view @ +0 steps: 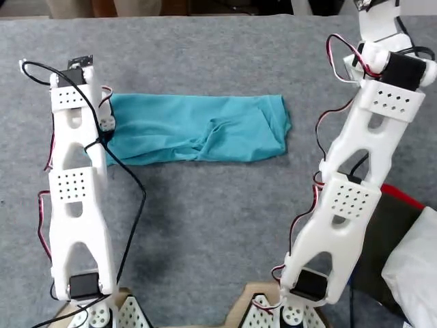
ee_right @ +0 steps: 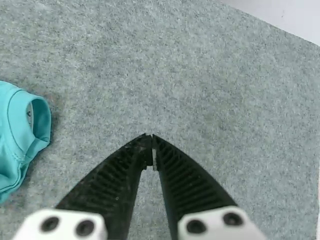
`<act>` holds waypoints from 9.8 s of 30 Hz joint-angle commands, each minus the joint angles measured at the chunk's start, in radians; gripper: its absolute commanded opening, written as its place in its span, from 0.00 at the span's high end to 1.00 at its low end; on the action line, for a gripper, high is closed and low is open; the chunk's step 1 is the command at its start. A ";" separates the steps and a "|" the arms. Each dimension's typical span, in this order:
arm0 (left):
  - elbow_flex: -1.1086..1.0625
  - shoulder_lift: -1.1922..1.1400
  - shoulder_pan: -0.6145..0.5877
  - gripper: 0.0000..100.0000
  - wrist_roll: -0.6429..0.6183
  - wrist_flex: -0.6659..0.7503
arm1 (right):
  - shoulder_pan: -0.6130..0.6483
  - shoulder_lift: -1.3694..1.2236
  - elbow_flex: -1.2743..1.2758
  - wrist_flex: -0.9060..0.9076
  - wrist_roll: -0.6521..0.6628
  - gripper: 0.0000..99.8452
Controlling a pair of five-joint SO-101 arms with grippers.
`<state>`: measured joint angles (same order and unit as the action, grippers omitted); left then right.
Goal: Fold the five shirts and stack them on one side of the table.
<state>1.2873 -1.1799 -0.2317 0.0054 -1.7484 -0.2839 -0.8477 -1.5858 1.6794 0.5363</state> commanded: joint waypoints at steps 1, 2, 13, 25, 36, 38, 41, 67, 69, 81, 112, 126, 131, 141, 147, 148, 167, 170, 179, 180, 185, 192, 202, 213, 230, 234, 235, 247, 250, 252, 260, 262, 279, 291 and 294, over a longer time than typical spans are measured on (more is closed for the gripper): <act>0.034 0.111 0.046 0.98 -0.034 -0.011 | -0.035 0.008 -0.047 -0.026 0.011 0.99; 0.032 0.137 0.077 0.98 -0.034 -0.011 | -0.041 0.008 -0.047 -0.031 0.015 0.99; 0.038 0.317 0.446 0.98 -0.173 0.041 | -0.079 0.005 -0.045 -0.055 0.031 0.99; 0.038 0.384 0.671 0.98 -0.322 0.285 | -0.094 0.004 -0.045 -0.069 0.031 0.99; 0.031 0.378 0.784 0.98 -0.324 0.361 | -0.125 0.005 -0.044 -0.089 0.031 0.99; 0.028 0.377 0.795 0.98 -0.325 0.373 | -0.125 0.005 -0.044 -0.089 0.031 0.99; 0.029 0.377 0.807 0.98 -0.342 0.391 | -0.125 0.005 -0.044 -0.089 0.031 0.99; 0.206 0.354 0.428 0.94 -0.288 0.215 | 0.022 0.007 -0.035 0.026 0.081 0.99; 0.206 0.354 0.344 0.98 -0.236 0.178 | 0.110 0.007 -0.035 0.077 0.080 0.99; 0.023 0.415 0.149 0.98 -0.087 -0.015 | 0.625 -0.012 0.220 0.049 -0.021 0.99; -1.007 0.671 0.419 0.98 -0.505 0.764 | 0.371 -0.394 0.332 -0.634 0.132 0.99; -1.005 0.616 0.468 0.98 -0.460 0.793 | 0.351 -0.243 -0.033 -0.287 0.127 0.99; -1.008 0.618 0.468 0.98 -0.462 0.793 | 0.378 -0.162 -0.024 -0.127 0.127 0.99; -1.010 0.618 0.434 0.98 -0.468 0.792 | 0.463 -0.302 -0.025 0.106 0.089 0.99; -1.005 0.616 0.437 0.98 -0.466 0.792 | 0.400 -0.280 0.113 0.109 0.069 0.99; -1.005 0.616 0.437 0.98 -0.465 0.792 | 0.392 -0.271 0.162 0.107 0.069 0.99; -1.005 0.615 0.439 0.98 -0.462 0.795 | 0.170 -0.104 0.427 0.107 0.218 0.99; -1.005 0.615 0.439 0.98 -0.462 0.795 | 0.211 0.007 0.452 0.107 0.218 0.99; -1.005 0.615 0.439 0.98 -0.462 0.795 | 0.415 0.180 0.452 0.095 0.215 0.99; -1.005 0.615 0.439 0.98 -0.465 0.795 | 0.441 0.168 0.456 0.078 0.213 0.99; -1.005 0.615 0.431 0.98 -0.474 0.795 | 0.498 0.039 0.447 0.008 0.212 0.99; -1.005 0.613 0.420 0.98 -0.488 0.795 | 0.384 -0.113 0.446 -0.112 0.218 0.99; -1.005 0.613 0.422 0.98 -0.485 0.795 | 0.246 -0.220 0.252 -0.404 0.219 0.99; -1.005 0.613 0.422 0.98 -0.483 0.795 | 0.266 -0.213 0.125 -0.404 0.296 0.99; -1.005 0.613 0.422 0.98 -0.483 0.795 | 0.139 -0.160 0.145 0.107 0.261 0.99; -1.005 0.613 0.422 0.98 -0.483 0.796 | 0.140 -0.162 0.223 0.107 0.245 0.99; -1.005 0.613 0.422 0.98 -0.483 0.796 | 0.143 -0.163 0.236 0.107 0.241 0.99; -1.005 0.613 0.422 0.98 -0.482 0.795 | 0.165 -0.211 0.374 -0.149 0.241 0.99; -1.005 0.613 0.422 0.98 -0.482 0.795 | 0.166 -0.259 0.372 -0.270 0.241 0.99; -1.005 0.613 0.422 0.98 -0.482 0.795 | 0.168 -0.274 0.371 -0.341 0.241 0.99; -1.005 0.613 0.422 0.98 -0.482 0.798 | 0.142 -0.282 0.375 -0.574 0.238 0.99; -1.005 0.613 0.422 0.98 -0.482 0.798 | 0.130 -0.283 0.377 -0.600 0.236 0.99; -1.005 0.613 0.422 0.98 -0.482 0.799 | 0.160 -0.260 0.196 0.000 0.262 0.99; -1.005 0.613 0.422 0.98 -0.482 0.799 | 0.266 -0.340 0.196 -0.247 0.256 0.99; -1.005 0.613 0.422 0.98 -0.482 0.799 | 0.252 -0.357 0.194 -0.338 0.259 0.99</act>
<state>0.2578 -0.5769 0.1995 -0.4764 -0.9659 -0.0307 -1.2052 -1.3525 1.4277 0.7894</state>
